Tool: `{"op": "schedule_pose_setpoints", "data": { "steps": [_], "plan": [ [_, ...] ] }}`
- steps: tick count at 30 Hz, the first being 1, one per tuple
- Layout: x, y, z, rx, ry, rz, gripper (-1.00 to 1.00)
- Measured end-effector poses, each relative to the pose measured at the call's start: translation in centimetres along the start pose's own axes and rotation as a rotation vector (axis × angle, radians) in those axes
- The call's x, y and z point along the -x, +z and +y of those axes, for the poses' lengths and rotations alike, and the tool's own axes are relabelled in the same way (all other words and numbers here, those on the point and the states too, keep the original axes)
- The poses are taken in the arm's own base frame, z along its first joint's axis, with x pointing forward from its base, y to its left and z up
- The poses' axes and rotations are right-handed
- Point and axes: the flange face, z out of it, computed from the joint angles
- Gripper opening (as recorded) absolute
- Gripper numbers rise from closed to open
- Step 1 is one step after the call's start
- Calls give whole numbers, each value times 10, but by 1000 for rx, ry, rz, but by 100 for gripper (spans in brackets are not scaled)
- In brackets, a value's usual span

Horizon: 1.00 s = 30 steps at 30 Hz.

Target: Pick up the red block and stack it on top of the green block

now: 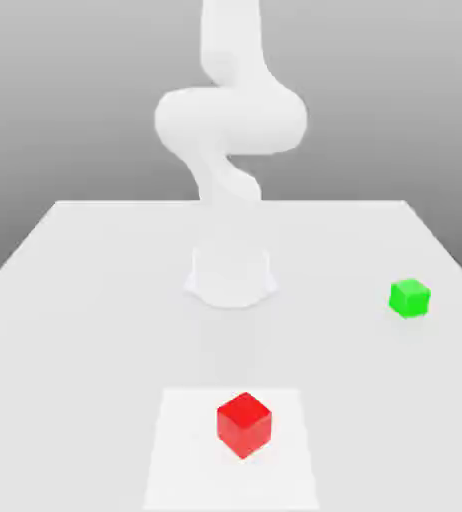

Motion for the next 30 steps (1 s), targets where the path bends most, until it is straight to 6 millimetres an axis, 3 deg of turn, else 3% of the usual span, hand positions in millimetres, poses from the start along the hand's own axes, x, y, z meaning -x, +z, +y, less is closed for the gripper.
{"op": "schedule_pose_setpoints", "data": {
  "steps": [3,7,14,20,26,27,30],
  "plan": [
    [17,77,9,84,-107,-78,0],
    [50,165,33,168,-236,-193,0],
    [131,285,100,258,-446,-430,0],
    [217,348,166,271,-601,-649,0],
    [253,394,197,271,-615,-675,0],
    [257,399,201,271,-615,-675,-100],
    [257,399,201,271,-615,-676,-100]
  ]
}}
